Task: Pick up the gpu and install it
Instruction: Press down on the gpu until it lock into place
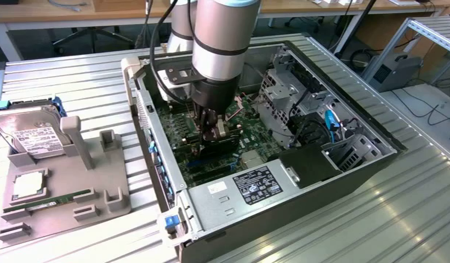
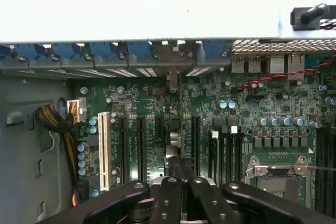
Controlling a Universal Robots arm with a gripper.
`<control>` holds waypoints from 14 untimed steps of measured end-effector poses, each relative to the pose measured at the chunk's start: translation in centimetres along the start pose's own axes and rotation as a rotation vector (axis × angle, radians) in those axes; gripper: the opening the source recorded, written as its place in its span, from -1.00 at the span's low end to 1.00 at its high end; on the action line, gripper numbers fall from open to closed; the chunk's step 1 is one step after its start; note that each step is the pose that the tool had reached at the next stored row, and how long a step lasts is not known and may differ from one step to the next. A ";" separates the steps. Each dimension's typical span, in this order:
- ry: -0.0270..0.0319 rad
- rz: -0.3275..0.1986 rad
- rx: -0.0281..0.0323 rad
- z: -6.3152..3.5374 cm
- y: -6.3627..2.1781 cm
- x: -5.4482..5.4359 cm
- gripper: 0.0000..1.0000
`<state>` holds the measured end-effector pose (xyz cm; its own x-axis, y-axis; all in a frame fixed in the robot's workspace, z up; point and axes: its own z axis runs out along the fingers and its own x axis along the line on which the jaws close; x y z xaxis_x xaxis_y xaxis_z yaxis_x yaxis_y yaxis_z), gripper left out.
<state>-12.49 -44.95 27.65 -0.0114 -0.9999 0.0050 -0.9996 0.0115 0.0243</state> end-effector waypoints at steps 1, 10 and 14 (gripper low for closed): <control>0.0000 0.000 0.0000 0.04 0.01 0.0 -0.79; 0.0002 0.000 0.0000 0.26 0.02 0.0 -0.79; -0.0001 0.000 0.0001 0.36 0.02 0.0 -0.79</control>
<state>-12.52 -44.96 27.30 -0.0113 -0.9999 0.0050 -0.9996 0.0114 0.0242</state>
